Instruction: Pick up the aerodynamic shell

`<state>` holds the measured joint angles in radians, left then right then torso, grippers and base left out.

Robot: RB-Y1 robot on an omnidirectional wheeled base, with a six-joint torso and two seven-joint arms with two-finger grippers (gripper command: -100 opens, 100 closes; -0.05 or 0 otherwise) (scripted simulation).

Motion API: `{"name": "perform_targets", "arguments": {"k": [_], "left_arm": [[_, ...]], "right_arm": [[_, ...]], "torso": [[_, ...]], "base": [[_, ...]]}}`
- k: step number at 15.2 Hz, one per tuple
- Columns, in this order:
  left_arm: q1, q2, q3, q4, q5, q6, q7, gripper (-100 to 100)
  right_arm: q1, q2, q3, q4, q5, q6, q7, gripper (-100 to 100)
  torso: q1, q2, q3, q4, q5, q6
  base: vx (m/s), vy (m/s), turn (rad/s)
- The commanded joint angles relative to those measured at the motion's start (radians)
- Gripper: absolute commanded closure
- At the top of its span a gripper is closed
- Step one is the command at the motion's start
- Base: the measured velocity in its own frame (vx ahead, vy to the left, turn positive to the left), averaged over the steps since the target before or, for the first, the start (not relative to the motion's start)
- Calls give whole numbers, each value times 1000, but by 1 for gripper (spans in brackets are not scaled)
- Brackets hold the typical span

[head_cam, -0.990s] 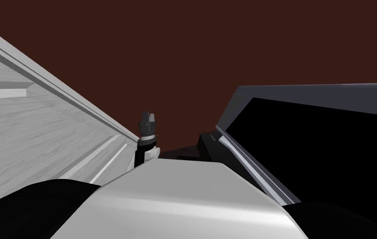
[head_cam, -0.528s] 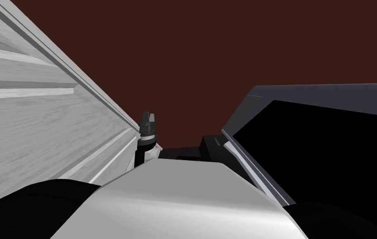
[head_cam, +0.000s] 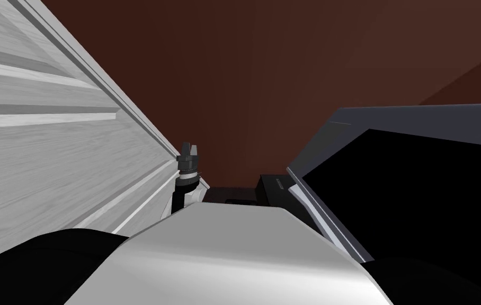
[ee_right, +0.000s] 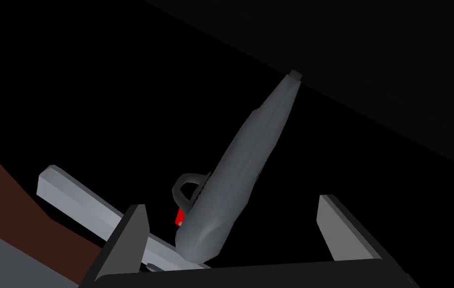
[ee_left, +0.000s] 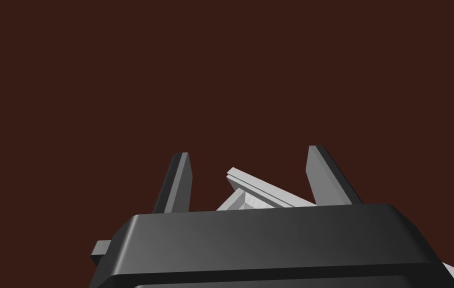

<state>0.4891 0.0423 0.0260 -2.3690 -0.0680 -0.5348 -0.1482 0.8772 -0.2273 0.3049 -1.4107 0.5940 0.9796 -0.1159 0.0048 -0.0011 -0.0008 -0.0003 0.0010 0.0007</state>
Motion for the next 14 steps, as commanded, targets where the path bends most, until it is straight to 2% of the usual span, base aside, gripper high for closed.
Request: {"name": "perform_targets", "arguments": {"k": [1, 5, 6, 7, 11, 12, 14], "left_arm": [[0, 0, 0, 0, 0, 0, 0, 0], [0, 0, 0, 0, 0, 0, 0, 0], [0, 0, 0, 0, 0, 0, 0, 0], [0, 0, 0, 0, 0, 0, 0, 0], [0, 0, 0, 0, 0, 0, 0, 0], [0, 0, 0, 0, 0, 0, 0, 0], [0, 0, 0, 0, 0, 0, 0, 0]], "right_arm": [[-21, -2, -12, 32, -7, -19, 1, -100], [-57, -3, -32, 86, -18, -48, 2, -100], [-46, -2, -25, 71, -13, -39, 0, -100], [-48, -2, -26, 74, -14, -41, 0, 100], [-42, -5, -29, 76, -13, -36, 0, 100], [-30, -2, -17, 45, -10, -26, 2, 100], [-12, -1, -7, 18, -5, -12, 1, 100]], "torso": [[0, 0, 0, 0, 0, 0], [1, 0, 0, 0, 0, 0], [1, 0, 0, 0, 0, 0], [0, 0, 0, 0, 0, 0], [-3, -2, 0, 3, -5, -2], [-3, -3, 0, 3, -5, -2], [-3, -5, -1, 3, -5, -3]], "base": [[-42, 20, 1], [-30, 13, 3], [-17, 3, 2], [-6, 1, 0], [-6, -3, -9], [18, -4, 9], [41, -6, 9]]}}
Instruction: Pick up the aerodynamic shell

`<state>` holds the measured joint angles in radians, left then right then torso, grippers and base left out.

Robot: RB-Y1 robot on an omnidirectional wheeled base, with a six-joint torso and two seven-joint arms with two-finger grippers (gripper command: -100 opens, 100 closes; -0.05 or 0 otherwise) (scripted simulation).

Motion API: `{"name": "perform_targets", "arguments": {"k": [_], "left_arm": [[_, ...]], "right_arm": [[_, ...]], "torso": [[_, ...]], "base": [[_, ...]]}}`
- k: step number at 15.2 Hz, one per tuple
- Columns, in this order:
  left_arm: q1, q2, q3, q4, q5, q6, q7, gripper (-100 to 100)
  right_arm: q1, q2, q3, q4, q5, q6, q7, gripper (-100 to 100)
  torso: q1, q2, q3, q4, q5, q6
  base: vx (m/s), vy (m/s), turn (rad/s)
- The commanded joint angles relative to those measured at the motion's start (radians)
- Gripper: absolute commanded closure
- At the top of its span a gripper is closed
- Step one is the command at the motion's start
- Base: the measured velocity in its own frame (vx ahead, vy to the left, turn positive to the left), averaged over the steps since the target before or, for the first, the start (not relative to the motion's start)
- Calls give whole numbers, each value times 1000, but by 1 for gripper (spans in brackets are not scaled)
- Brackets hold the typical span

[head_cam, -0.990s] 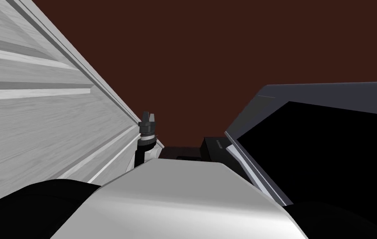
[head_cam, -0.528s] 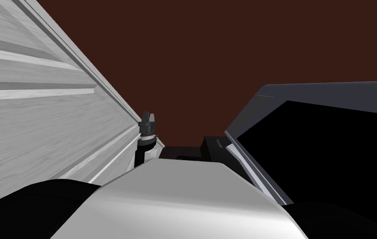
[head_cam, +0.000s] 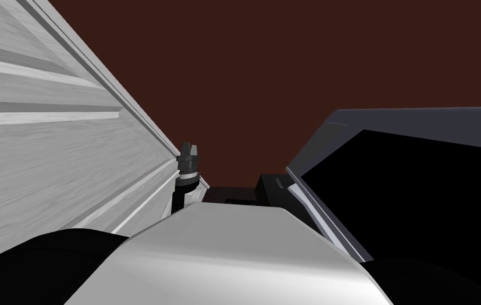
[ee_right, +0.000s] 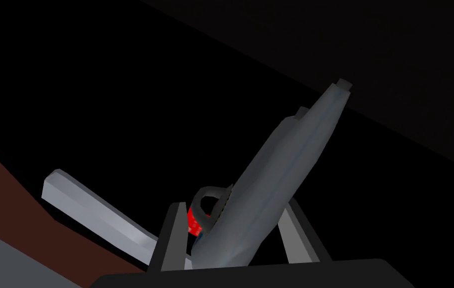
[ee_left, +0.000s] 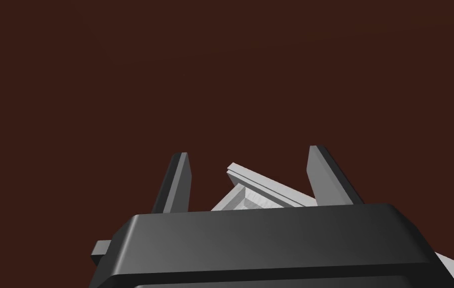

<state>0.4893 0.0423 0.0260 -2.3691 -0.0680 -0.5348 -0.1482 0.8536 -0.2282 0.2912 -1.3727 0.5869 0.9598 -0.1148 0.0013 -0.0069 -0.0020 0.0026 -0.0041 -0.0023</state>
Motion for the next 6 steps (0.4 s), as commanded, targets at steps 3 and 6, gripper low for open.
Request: {"name": "perform_targets", "arguments": {"k": [3, 6], "left_arm": [[0, 0, 0, 0, 0, 0, 0, 0], [0, 0, 0, 0, 0, 0, 0, 0]], "right_arm": [[38, 1, 21, -61, 10, 30, 0, 100], [43, 2, 25, -71, 11, 35, 1, 100]], "torso": [[0, 0, 0, 0, 0, 0], [0, 0, 0, 0, 1, 1]], "base": [[39, -9, -3], [24, -7, -3]]}}
